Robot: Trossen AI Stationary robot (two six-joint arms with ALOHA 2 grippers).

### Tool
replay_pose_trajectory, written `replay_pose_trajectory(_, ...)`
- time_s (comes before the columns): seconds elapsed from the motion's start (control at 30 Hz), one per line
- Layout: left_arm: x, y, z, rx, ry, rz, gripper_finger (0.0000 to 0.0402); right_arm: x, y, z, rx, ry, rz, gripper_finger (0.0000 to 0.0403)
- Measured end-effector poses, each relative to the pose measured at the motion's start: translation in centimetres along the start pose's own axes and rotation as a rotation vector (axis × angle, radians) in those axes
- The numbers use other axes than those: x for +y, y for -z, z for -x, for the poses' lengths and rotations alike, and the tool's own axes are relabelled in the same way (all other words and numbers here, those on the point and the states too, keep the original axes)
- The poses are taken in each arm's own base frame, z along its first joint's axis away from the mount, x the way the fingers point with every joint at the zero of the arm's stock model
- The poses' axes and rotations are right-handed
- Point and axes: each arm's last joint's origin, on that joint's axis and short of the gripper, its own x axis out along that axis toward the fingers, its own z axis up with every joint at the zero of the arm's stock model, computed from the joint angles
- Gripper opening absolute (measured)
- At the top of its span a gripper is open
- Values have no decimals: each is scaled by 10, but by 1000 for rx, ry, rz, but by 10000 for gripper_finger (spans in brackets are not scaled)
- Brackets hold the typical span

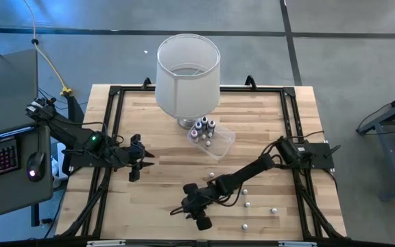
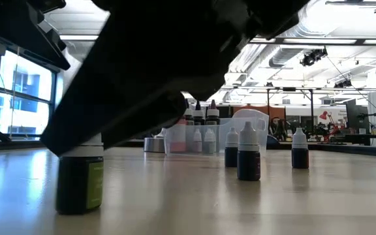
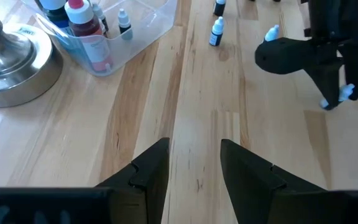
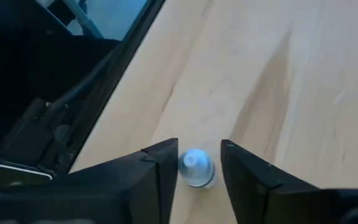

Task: Pick & Place food coloring
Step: Put the small green food coloring bottle into the transparent bin

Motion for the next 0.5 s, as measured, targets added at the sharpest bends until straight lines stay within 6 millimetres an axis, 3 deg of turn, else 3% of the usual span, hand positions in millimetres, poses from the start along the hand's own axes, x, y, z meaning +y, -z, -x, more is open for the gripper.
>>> replay_pose_trajectory(0.2, 0, 0, 0, 0, 0, 0, 142, -7, -3, 1, -20, 1, -9, 55)
replay_pose_trajectory(0.33, 0, 0, 0, 0, 0, 0, 142, -16, -8, 6, -27, 12, -22, 54)
replay_pose_trajectory(0.5, 0, 0, 0, 1, -1, 0, 142, -28, -34, 45, -57, 95, -48, 60)
